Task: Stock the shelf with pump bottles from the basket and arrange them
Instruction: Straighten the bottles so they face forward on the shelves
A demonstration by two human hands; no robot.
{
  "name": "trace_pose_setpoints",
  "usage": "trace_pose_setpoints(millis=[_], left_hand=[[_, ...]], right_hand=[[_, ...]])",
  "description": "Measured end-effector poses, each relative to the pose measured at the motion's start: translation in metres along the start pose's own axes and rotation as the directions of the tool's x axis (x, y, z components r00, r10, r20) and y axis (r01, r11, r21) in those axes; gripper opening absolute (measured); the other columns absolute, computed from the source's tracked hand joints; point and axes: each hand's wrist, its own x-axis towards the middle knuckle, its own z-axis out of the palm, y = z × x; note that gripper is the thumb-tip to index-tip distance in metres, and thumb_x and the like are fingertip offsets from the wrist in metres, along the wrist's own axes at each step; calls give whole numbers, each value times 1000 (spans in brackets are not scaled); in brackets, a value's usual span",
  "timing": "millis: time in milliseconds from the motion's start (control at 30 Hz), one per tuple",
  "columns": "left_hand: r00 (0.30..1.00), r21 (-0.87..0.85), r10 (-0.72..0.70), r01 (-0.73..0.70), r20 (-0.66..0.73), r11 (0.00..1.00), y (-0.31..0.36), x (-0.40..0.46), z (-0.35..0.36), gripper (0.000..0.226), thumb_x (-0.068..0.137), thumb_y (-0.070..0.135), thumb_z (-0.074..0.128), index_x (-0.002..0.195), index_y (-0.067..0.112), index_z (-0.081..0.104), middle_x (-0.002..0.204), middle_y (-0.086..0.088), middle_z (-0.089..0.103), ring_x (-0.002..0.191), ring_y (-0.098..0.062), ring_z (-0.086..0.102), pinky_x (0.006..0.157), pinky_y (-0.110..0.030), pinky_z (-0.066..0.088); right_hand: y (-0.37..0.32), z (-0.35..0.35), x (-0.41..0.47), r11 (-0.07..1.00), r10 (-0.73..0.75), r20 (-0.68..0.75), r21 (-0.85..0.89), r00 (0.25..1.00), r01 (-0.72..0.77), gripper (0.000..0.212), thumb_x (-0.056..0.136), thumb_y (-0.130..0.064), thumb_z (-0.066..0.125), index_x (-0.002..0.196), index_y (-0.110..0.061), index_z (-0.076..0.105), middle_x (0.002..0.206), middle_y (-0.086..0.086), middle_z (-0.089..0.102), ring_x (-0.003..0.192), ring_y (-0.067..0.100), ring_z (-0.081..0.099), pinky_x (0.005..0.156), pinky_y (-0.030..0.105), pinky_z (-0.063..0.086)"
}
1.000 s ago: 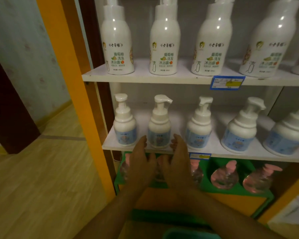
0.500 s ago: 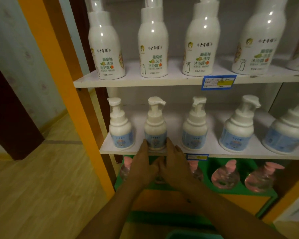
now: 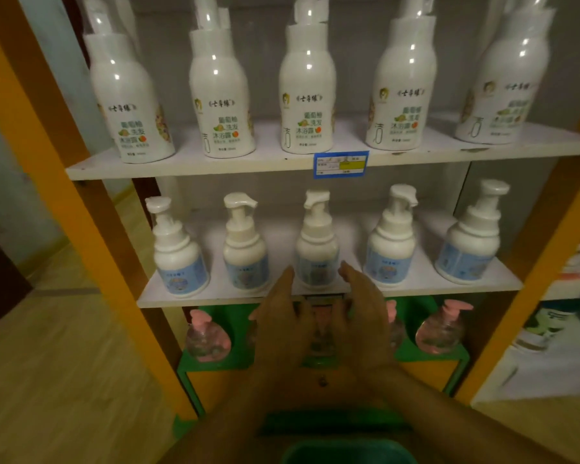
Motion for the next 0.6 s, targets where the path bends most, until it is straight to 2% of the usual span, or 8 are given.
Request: trace_pose_setpoints(millis=[67, 100, 167, 233, 300, 367, 533, 600], left_hand=[[998, -67, -37, 41, 52, 997, 5, 10, 9, 35, 85, 20, 49, 117, 34, 46, 111, 26, 52, 98, 24, 48, 88, -5, 42], [992, -102, -90, 99, 84, 990, 4, 16, 13, 38, 86, 15, 50, 122, 25, 48, 117, 21, 54, 102, 18, 51, 89, -14, 47], [963, -145, -214, 239, 166, 960, 4, 25, 19, 47, 86, 10, 52, 132, 19, 44, 130, 1, 57, 116, -10, 56, 97, -38, 50], [942, -167, -269, 304, 200, 938, 6, 28, 22, 49, 87, 13, 52, 134, 23, 43, 129, -4, 58, 118, -22, 56, 99, -46, 48], [947, -152, -263, 293, 186, 944, 8, 25, 23, 43, 88, 16, 54, 129, 25, 45, 123, -1, 62, 112, -21, 59, 96, -43, 50], [959, -131, -228, 251, 166, 959, 7, 20, 23, 37, 89, 16, 53, 124, 27, 47, 118, 3, 63, 108, -18, 61, 94, -37, 51], [970, -124, -183, 203, 159, 971, 6, 18, 24, 44, 87, 9, 53, 129, 21, 46, 115, 2, 64, 102, -14, 62, 87, -23, 50], [974, -131, -159, 181, 160, 975, 6, 15, 23, 47, 86, 5, 54, 129, 20, 46, 111, 4, 64, 97, -8, 62, 79, -8, 46]], right_hand=[[10, -10, 12, 999, 46, 100, -18, 994, -44, 55, 88, -2, 56, 140, -6, 40, 141, 11, 48, 131, 24, 43, 110, 33, 34], [14, -13, 17, 998, 53, 156, -37, 986, -48, 59, 89, -5, 55, 144, -8, 34, 145, 9, 44, 135, 23, 39, 112, 34, 32], [19, -13, 28, 997, 62, 247, -57, 967, -50, 62, 90, -9, 55, 146, -9, 29, 147, 6, 42, 135, 21, 38, 108, 25, 31], [21, -10, 37, 999, 40, 314, 10, 949, -45, 51, 89, -8, 55, 138, -9, 40, 129, 5, 57, 122, 22, 52, 90, 5, 35], [21, -6, 40, 995, 20, 352, 89, 936, -54, 40, 88, -5, 54, 128, -13, 48, 111, 0, 62, 106, 20, 60, 75, -3, 37], [24, -3, 39, 991, 1, 340, 122, 940, -45, 40, 89, -5, 55, 127, -14, 50, 111, 3, 65, 100, 17, 61, 73, -3, 39], [30, -4, 38, 992, -24, 331, 128, 943, -20, 43, 88, -7, 55, 130, -16, 49, 115, 3, 65, 103, 15, 62, 81, 3, 43], [30, -5, 38, 992, -19, 336, 121, 942, -23, 45, 89, -8, 55, 133, -14, 46, 120, 6, 63, 109, 18, 60, 92, 17, 48]])
